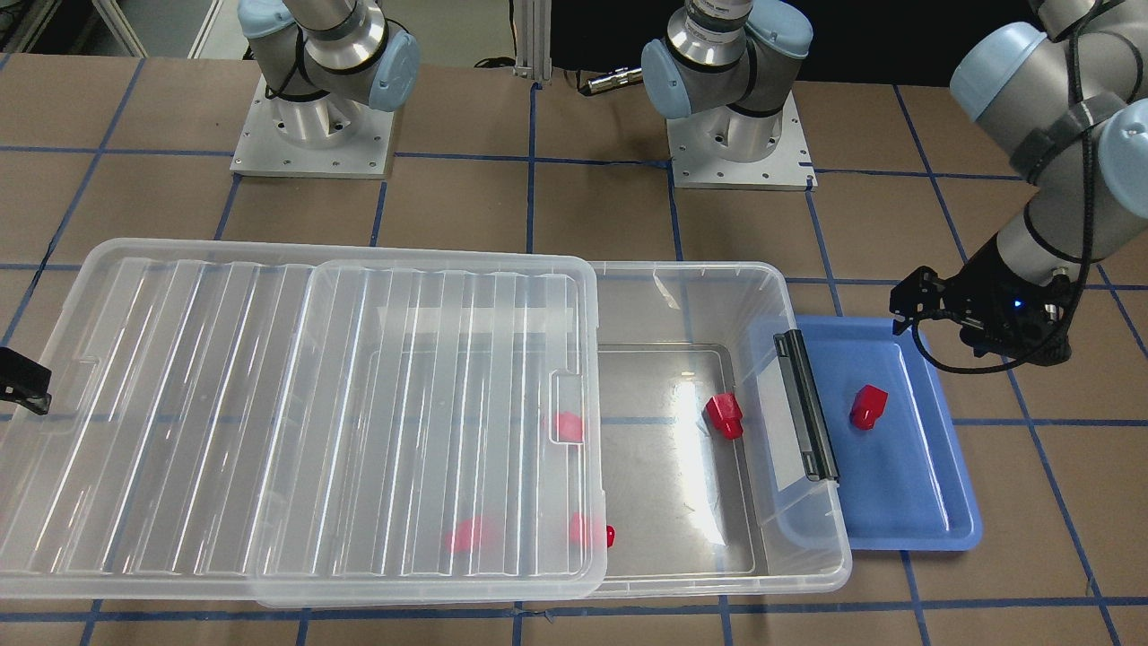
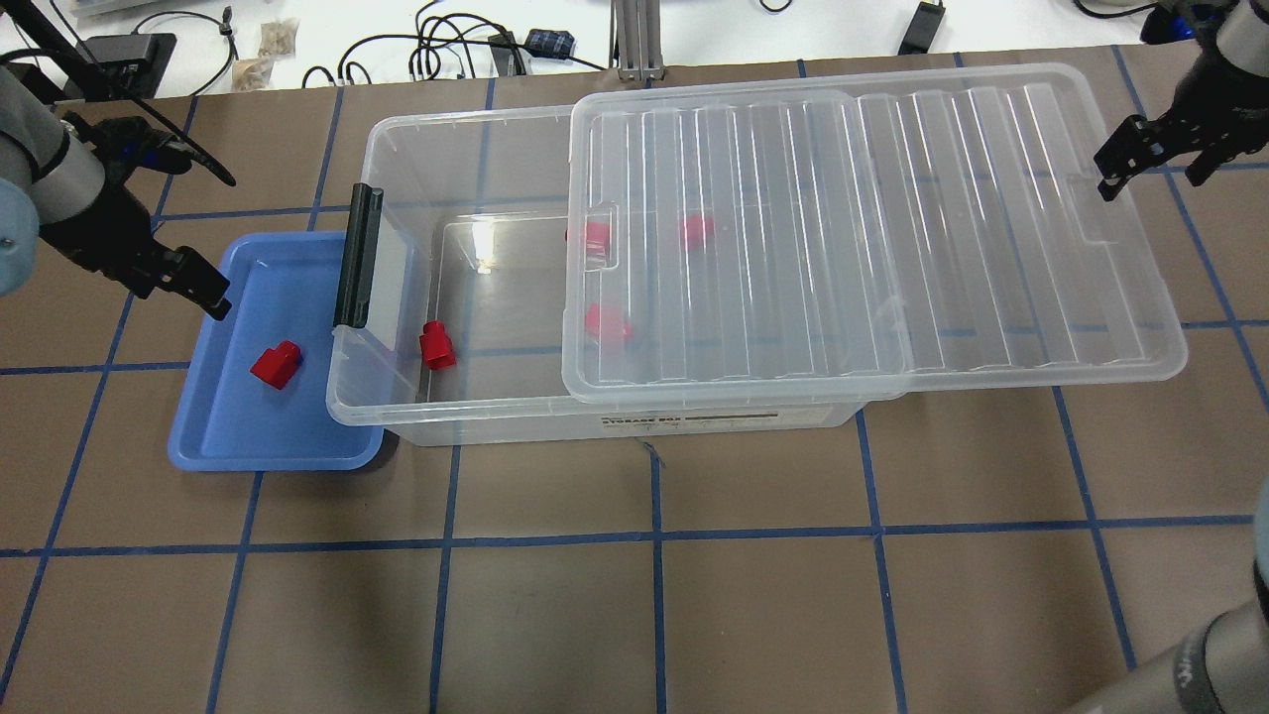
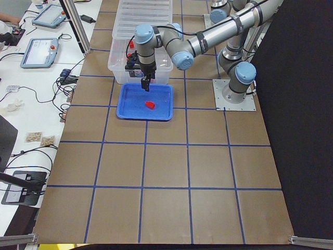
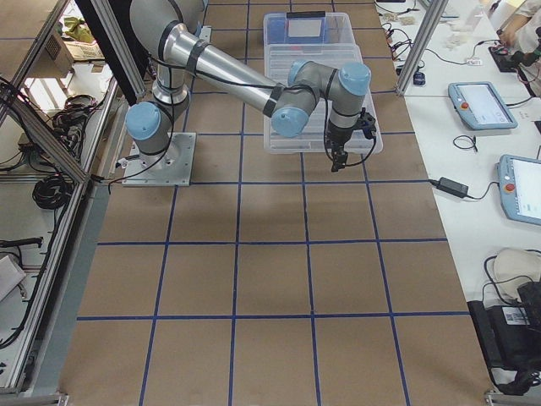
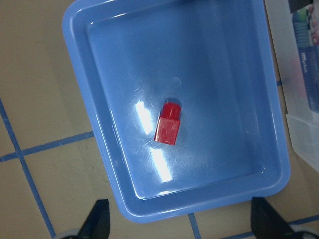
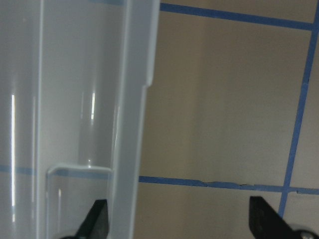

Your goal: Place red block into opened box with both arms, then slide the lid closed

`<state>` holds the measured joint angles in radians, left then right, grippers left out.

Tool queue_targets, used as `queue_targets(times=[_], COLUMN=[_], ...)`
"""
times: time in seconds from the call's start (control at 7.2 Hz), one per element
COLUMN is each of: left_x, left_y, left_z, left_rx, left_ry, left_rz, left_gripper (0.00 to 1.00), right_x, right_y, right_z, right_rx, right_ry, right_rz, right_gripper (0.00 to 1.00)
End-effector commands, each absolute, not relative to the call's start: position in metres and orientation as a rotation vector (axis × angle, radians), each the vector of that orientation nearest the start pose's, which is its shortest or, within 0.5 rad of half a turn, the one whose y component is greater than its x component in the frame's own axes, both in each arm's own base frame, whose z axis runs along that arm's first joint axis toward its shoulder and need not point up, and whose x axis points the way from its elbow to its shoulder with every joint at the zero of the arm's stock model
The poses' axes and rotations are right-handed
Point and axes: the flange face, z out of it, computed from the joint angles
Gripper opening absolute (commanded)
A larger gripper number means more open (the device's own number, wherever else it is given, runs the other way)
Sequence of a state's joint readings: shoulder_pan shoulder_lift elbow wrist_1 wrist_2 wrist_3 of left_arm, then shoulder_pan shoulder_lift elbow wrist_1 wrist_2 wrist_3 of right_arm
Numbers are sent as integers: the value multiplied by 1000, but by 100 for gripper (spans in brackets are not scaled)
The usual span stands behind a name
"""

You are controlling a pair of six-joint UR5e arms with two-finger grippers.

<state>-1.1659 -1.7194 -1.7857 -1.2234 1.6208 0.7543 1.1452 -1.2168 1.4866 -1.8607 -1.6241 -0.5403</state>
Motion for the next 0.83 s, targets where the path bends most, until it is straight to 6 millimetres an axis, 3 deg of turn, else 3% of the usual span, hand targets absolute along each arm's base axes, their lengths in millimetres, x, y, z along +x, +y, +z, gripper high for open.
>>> queue_targets(times=[0.0,0.28,0.56,0.69], left_x=[90,92,96,111], left_y=[-537,-547,-551,-550], left_z=[301,273,249,235], left_rx=[712,748,829,848], left_ry=[3037,3072,3064,3066], left_rz=[86,98,133,144], left_gripper=[100,100,100,100], right_x=[-143,-139,-107,-84], right_y=[-625,-625,-628,-614], right_z=[363,372,431,470], right_rx=[-180,-173,-229,-229], right_ry=[3197,3195,3206,3204], right_rz=[1,-29,-154,-165], right_gripper=[100,100,100,100])
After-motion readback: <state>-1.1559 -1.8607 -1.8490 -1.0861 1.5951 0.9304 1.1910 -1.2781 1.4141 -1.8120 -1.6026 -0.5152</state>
